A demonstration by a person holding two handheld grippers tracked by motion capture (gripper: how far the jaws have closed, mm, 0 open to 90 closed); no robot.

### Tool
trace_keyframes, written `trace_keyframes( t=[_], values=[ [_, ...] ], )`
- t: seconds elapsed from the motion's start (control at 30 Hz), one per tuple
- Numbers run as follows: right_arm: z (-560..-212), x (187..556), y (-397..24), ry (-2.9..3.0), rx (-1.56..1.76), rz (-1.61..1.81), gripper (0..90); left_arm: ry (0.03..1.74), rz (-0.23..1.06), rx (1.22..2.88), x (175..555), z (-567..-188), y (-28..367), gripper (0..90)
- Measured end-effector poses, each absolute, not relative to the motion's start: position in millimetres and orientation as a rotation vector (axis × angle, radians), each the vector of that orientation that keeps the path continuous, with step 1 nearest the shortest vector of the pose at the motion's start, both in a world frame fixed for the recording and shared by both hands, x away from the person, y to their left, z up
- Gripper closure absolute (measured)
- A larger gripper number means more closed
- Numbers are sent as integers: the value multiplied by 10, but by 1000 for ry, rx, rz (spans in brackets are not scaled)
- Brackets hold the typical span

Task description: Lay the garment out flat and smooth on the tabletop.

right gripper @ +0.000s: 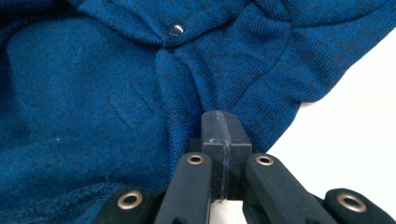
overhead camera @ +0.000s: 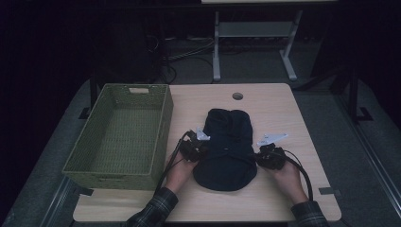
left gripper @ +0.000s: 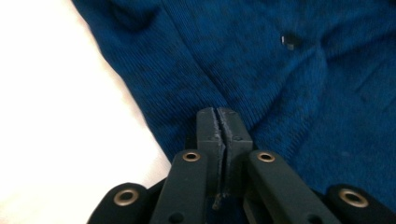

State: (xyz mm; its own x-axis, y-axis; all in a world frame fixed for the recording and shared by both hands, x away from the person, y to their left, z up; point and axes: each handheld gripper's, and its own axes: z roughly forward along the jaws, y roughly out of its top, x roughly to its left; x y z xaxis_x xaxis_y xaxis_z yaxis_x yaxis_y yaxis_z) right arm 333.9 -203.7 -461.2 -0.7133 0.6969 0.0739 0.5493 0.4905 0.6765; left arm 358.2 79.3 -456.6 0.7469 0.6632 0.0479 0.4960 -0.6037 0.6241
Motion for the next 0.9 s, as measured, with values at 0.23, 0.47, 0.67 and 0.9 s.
trace_keyframes(
  t=[0.23,0.47,0.67,0.9],
  values=[
    [-4641,3320,-2106,2529,1084,972,898,819,309,2361,3432,-4572,805,896],
    [-4629,3157,-2163,2536,1093,954,899,773,249,2357,3233,-4578,799,895],
    [-4632,2936,-2224,2543,1094,968,898,735,198,2360,3084,-4579,790,893],
    [-4633,2808,-2261,2556,1093,992,898,724,166,2370,3051,-4562,780,888]
  ],
)
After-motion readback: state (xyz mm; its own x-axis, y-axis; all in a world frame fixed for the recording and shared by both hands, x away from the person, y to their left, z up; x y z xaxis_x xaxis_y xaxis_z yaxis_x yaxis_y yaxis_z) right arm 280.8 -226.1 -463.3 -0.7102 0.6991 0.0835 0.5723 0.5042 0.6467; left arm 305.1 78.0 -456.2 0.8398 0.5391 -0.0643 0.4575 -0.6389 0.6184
